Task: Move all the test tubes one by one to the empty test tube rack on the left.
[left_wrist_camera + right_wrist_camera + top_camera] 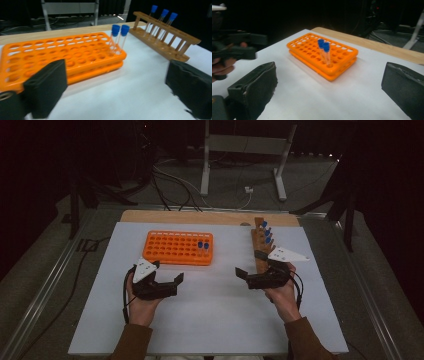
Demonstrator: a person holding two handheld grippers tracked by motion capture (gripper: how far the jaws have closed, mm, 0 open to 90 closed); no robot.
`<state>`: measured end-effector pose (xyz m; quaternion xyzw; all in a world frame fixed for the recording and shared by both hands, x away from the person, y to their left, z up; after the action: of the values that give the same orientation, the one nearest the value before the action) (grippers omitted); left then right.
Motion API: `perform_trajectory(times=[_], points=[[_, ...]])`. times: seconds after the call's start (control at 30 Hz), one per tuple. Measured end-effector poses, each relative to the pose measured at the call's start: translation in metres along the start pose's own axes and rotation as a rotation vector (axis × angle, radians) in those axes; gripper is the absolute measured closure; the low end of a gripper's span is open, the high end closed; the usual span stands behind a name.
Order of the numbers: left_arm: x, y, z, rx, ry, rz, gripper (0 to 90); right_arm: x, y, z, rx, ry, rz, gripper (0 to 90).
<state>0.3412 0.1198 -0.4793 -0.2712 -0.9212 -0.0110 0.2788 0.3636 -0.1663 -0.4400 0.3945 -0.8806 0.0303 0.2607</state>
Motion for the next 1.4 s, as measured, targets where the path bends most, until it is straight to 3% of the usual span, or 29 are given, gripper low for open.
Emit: perform_trajectory(times=[0.1,0.17,0.3,0.57,0.9,1.03,1.13,1.4], points=[[0.008,0.005,0.003,0.015,-0.025,0.002,1.3,0.003,-0.004,-0.007,-0.005,-0.021,0.018,0.1],[0.009,0.006,0.006,0.004,-0.005,0.002,0.7,0.005,-0.006,-0.011,-0.009,-0.033,0.029,0.1],[0.012,0.007,0.008,0.005,-0.011,0.000,0.7,0.009,-0.013,-0.021,-0.020,-0.058,0.054,0.2],[0.016,0.008,0.010,0.012,-0.015,0.002,0.7,0.013,-0.048,-0.028,-0.049,-0.047,0.130,1.5],[0.015,0.006,0.009,0.006,-0.019,0.005,0.7,0.011,-0.100,-0.026,-0.107,-0.014,0.287,8.8],[0.015,0.006,0.009,0.009,-0.022,0.007,0.7,0.002,-0.115,-0.021,-0.127,0.031,0.328,17.4],[0.015,0.006,0.009,0.010,-0.021,0.008,0.7,-0.008,-0.124,-0.012,-0.154,0.075,0.360,29.1],[0.016,0.008,0.010,0.017,-0.024,0.003,0.7,-0.025,-0.139,0.001,-0.185,0.123,0.409,57.4]])
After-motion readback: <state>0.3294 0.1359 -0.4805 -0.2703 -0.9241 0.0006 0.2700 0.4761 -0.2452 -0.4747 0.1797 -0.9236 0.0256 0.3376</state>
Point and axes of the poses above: each handheld gripper's, and its own axes: x roughly backward along the jaws, z roughly out of its underside, y roughly to its left, the point moved 7 cm from there along -x, roughly forward along the jaws, and after that the axes turned 9 degrees about y, right-handed, at the moved point
